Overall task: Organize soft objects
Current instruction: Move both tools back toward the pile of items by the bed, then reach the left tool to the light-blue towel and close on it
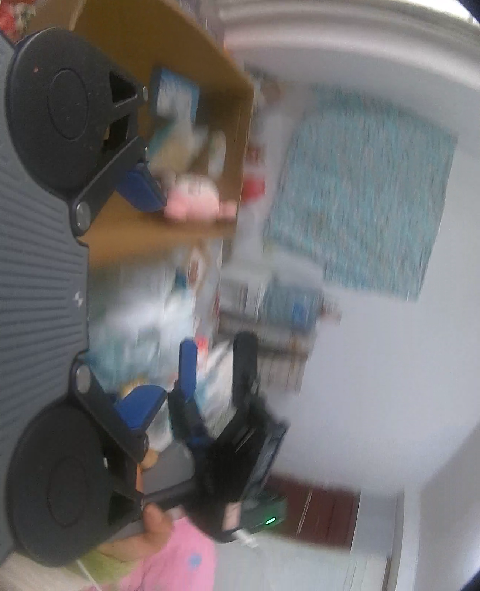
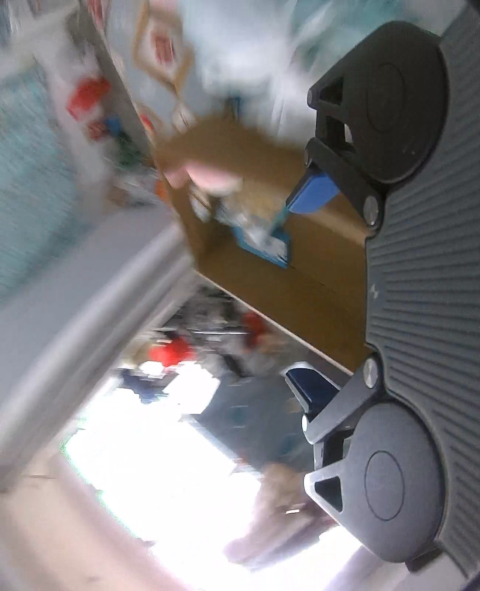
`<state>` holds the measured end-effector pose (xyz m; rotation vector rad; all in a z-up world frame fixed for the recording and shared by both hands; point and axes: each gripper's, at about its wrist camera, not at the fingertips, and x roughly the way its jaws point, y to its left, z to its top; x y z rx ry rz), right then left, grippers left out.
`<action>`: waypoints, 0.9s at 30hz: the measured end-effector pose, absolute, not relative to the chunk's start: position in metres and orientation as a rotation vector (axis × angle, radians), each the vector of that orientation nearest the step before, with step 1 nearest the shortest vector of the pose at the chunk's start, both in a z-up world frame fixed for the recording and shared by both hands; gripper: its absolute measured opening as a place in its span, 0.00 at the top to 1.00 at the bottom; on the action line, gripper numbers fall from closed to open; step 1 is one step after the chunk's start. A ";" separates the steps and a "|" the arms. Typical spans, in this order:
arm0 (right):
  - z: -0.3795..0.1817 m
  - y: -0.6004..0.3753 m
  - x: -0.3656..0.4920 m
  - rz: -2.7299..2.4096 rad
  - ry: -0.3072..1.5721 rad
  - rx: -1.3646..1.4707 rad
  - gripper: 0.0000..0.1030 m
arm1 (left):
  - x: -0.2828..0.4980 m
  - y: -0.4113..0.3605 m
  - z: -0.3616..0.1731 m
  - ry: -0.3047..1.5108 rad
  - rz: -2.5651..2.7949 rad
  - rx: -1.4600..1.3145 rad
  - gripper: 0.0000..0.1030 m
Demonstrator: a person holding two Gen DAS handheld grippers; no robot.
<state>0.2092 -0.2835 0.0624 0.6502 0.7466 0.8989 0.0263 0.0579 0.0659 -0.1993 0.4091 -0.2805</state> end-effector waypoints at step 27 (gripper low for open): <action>-0.027 -0.541 0.242 0.319 0.476 1.157 0.09 | 0.274 -0.167 0.065 0.749 -0.495 -0.078 0.00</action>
